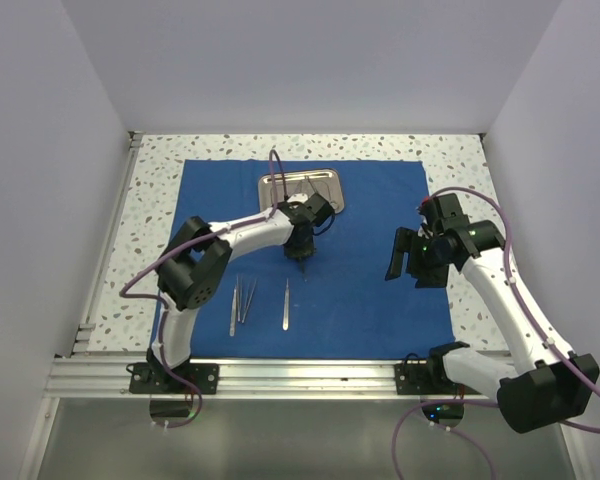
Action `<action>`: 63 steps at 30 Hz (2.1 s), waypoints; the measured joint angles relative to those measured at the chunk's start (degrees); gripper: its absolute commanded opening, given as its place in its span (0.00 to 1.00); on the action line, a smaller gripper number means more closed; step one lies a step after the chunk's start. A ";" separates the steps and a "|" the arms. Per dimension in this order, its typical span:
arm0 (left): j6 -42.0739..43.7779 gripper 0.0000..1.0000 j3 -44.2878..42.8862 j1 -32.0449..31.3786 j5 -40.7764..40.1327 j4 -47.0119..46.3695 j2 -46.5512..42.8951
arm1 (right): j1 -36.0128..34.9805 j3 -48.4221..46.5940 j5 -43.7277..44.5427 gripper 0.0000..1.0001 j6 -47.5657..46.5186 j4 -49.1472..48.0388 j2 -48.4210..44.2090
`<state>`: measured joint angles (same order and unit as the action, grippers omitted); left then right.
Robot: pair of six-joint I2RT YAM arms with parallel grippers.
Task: Open and lay out the surgical kit
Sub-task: Pick up the medical item from the surgical kit, then place the medical item in the surgical kit, then pick up the medical item from the container.
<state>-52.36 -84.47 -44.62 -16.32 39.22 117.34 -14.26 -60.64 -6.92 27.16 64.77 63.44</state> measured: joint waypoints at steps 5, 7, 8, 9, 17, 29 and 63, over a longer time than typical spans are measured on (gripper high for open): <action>-0.66 0.00 1.77 0.26 0.04 -1.44 -1.01 | -0.50 0.00 0.37 0.77 -0.24 0.02 0.00; -0.61 0.00 1.77 0.26 0.02 -1.49 -1.01 | -0.74 0.00 0.39 0.77 -0.24 0.00 0.00; -0.61 0.00 1.73 0.26 0.04 -1.44 -1.01 | -0.79 0.00 0.39 0.76 -0.24 0.00 0.00; -0.57 0.00 1.64 0.26 0.02 -1.38 -1.01 | -0.85 0.00 0.39 0.77 -0.24 0.00 0.00; -0.35 0.00 -1.38 0.13 0.02 2.71 -1.46 | -1.49 0.00 0.35 0.77 -0.20 -0.11 -0.09; -5.79 0.00 13.31 -9.38 -1.42 6.34 -18.27 | -3.28 0.02 0.37 0.77 -0.20 -0.68 -1.51; 13.16 0.60 -24.63 13.40 -3.87 9.73 0.94 | -3.56 0.35 3.87 0.78 -0.22 -0.59 1.16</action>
<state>-39.20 -109.10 -31.22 -20.18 48.95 118.28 -17.82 -60.29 -3.05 26.94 64.18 64.60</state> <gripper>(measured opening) 0.598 0.779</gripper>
